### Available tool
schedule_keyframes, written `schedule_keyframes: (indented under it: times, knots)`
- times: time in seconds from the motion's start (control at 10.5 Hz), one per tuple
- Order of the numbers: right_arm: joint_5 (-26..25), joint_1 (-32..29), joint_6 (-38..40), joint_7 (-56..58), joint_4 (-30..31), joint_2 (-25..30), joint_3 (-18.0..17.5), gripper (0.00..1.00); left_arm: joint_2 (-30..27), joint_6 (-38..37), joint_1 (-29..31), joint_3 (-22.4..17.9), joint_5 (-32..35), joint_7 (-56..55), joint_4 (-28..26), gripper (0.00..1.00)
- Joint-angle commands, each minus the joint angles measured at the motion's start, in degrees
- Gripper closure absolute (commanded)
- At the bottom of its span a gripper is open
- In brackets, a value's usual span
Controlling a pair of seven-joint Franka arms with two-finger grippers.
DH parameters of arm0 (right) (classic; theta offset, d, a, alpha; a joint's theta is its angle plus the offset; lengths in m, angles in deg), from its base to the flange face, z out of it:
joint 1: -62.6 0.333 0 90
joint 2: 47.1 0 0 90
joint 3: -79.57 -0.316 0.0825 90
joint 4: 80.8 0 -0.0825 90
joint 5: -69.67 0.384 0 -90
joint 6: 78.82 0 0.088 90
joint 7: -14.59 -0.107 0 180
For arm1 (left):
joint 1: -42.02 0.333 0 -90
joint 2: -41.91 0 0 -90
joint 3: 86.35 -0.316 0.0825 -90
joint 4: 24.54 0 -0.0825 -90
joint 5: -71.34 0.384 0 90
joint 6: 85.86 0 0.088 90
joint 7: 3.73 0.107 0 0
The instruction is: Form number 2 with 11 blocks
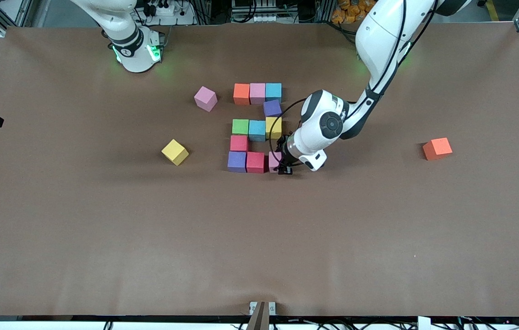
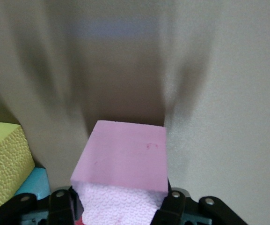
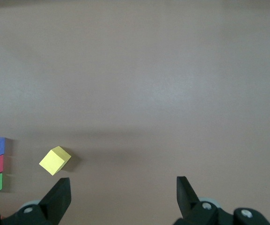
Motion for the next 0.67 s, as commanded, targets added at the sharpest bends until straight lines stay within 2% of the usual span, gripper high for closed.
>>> schedule_keyframes:
  times: [0.0,0.57]
  knots:
    - [-0.3,-0.7,1.2,-0.8,-1.8,-0.9,-0.7,0.0,1.1,0.6,-0.1,0.5,-1.4,1.2,2.0,0.41]
    - [-0.3,-0.7,1.1,-0.4,-1.8,-0.9,-0.7,0.0,2.5,0.6,-0.2,1.1,-2.0,1.3,2.8,0.37]
